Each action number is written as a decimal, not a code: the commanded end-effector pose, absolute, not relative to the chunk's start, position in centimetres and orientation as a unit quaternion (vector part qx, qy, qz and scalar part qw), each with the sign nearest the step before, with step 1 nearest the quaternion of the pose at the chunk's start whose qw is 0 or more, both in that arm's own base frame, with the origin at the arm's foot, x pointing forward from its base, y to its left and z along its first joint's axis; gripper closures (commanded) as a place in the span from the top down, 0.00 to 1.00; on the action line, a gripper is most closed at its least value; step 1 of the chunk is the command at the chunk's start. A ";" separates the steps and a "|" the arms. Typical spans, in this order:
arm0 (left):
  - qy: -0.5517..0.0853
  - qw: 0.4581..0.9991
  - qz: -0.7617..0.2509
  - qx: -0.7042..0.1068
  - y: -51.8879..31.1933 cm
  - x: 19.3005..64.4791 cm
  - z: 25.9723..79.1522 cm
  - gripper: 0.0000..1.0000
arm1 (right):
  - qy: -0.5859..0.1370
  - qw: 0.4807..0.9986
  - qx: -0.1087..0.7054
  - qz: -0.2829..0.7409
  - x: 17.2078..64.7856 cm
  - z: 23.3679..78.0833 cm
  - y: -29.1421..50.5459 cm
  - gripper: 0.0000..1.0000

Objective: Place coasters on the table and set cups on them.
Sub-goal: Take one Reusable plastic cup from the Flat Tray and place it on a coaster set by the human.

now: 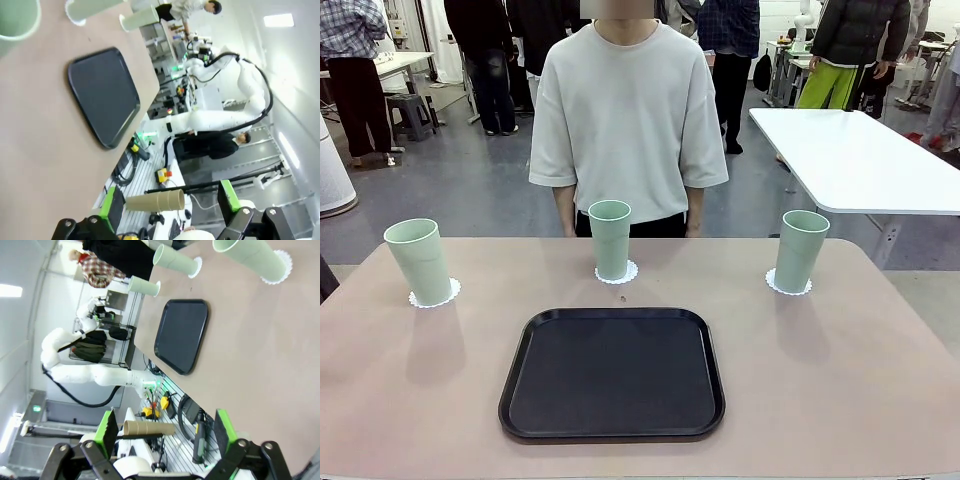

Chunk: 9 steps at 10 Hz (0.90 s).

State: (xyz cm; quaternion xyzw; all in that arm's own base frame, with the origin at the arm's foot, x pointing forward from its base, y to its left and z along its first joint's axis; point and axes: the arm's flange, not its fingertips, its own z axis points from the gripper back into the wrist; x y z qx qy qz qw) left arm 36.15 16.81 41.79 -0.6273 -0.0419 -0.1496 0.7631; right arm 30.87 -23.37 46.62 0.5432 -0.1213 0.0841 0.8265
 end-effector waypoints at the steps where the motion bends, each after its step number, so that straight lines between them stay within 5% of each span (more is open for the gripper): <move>1: -0.074 0.756 -0.144 -0.634 19.1 37.5 43.4 1.00 | -0.122 0.824 0.547 0.085 30.8 46.7 -23.4 1.00; 8: -0.124 0.765 -0.160 -0.612 20.4 36.5 43.7 1.00 | -0.122 0.824 0.547 0.085 30.8 46.7 -23.4 1.00; 9: -0.094 0.766 -0.136 -0.622 21.1 36.9 43.7 1.00 | -0.122 0.824 0.547 0.085 30.8 46.7 -23.4 1.00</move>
